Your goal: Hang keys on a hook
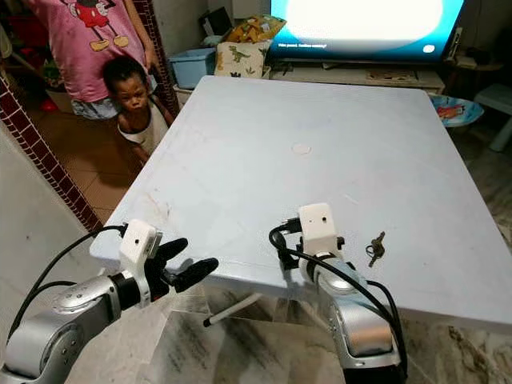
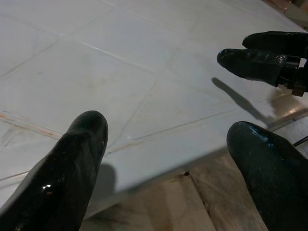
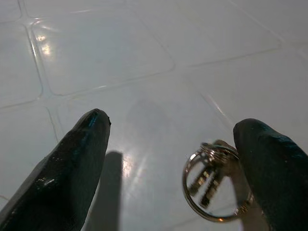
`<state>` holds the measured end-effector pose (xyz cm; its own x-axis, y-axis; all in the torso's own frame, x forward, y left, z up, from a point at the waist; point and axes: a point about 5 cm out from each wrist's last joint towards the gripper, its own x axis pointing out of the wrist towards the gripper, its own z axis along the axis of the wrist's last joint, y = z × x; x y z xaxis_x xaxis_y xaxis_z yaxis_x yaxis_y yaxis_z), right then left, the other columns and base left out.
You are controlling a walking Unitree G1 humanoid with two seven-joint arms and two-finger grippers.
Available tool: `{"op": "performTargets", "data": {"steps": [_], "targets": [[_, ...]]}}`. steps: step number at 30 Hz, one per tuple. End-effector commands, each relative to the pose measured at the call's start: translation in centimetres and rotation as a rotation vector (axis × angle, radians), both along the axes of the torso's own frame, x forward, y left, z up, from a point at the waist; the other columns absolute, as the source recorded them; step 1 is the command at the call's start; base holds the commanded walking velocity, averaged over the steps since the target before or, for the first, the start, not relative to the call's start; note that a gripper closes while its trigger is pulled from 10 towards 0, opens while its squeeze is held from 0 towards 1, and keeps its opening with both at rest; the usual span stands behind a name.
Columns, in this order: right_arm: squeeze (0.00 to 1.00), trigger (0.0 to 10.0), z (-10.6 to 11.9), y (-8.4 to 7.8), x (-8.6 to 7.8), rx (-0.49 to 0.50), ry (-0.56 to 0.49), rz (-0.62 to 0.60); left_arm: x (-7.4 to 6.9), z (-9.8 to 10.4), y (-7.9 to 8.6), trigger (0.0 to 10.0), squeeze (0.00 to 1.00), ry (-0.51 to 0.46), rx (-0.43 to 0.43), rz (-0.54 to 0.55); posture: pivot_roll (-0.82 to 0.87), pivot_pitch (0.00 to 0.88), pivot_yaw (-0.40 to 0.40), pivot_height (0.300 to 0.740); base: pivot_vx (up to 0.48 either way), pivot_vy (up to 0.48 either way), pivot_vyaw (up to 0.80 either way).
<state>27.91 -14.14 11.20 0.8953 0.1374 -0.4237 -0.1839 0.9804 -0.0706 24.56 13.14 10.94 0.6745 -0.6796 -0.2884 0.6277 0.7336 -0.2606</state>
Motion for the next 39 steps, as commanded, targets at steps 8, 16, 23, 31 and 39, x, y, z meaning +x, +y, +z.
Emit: {"op": "performTargets", "data": {"steps": [8,16,23,31,39], "targets": [[0.0,10.0,0.9,-0.1,0.2,-0.045,-0.076,0.006,0.8,0.3,0.1,10.0,0.0,-0.013,-0.02,0.088,0.0,0.034,0.03,0.74,0.0,0.0,0.0],[0.0,10.0,1.2,-0.1,0.3,-0.044,-0.098,0.001,1.2,0.8,0.5,10.0,0.0,-0.021,-0.052,0.132,0.0,0.038,0.03,0.74,0.0,0.0,0.0],[0.0,10.0,1.2,-0.2,0.2,-0.049,-0.102,-0.004,1.2,0.9,0.3,10.0,0.0,-0.019,-0.055,0.122,0.0,0.042,0.032,0.74,0.0,0.0,0.0],[0.0,10.0,1.1,-0.3,0.1,-0.056,-0.094,-0.009,1.2,0.8,0.2,10.0,0.0,-0.017,-0.057,0.117,0.0,0.042,0.032,0.74,0.0,0.283,-0.38],[0.0,10.0,1.0,-0.3,0.1,-0.058,-0.092,-0.008,1.1,0.8,-0.1,10.0,0.0,-0.017,-0.061,0.11,0.0,0.042,0.032,0.74,0.0,0.382,-0.76]]}}
